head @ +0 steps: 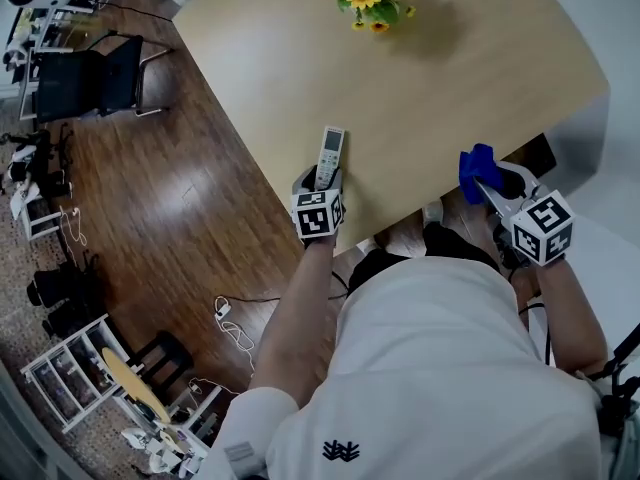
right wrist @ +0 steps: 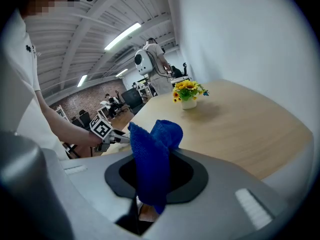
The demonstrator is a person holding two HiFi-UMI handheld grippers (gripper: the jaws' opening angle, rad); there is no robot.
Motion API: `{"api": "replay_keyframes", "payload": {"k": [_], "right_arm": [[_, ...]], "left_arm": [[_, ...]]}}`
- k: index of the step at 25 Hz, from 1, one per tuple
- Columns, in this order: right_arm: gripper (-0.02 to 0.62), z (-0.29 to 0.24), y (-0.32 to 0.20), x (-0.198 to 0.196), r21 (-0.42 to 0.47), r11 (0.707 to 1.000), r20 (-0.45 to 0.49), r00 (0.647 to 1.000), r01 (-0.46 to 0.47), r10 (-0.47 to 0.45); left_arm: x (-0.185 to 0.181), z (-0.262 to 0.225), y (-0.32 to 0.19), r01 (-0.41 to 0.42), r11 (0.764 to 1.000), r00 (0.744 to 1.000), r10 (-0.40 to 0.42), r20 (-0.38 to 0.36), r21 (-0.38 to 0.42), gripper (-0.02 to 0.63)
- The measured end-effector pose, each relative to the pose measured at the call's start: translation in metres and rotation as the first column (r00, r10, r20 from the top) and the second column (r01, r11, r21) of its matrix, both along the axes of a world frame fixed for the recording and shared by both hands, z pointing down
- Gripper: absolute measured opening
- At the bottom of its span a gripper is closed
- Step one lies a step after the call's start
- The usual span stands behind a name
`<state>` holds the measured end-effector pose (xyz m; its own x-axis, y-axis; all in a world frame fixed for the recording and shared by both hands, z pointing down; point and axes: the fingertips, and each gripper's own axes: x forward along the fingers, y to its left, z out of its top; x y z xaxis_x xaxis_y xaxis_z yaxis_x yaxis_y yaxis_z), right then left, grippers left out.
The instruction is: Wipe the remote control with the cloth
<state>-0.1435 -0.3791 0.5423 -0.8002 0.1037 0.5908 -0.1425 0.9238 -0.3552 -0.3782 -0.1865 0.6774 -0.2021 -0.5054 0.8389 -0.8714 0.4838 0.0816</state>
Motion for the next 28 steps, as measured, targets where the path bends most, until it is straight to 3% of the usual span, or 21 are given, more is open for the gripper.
{"api": "replay_keyframes", "payload": {"k": [5,14,28], "right_arm": [[0.077,0.006,-0.005,0.003,-0.026,1.000,0.026,1.000,0.012,-0.012],[0.077,0.017,-0.012,0.014,-0.083,0.996,0.046,0.999,0.018,-0.014],[0.077,0.037,-0.005,0.029,-0.110,0.994,0.047,0.999,-0.008,0.013]], "left_arm": [[0.000,0.011,0.004,-0.021,0.995,1.000,0.020,-0.007,-0.099,0.227],[-0.002,0.008,0.007,-0.034,0.984,0.999,0.027,-0.038,-0.174,0.235],[-0.009,0.002,0.011,-0.045,0.976,0.999,0.042,-0.017,-0.213,0.273]]}}
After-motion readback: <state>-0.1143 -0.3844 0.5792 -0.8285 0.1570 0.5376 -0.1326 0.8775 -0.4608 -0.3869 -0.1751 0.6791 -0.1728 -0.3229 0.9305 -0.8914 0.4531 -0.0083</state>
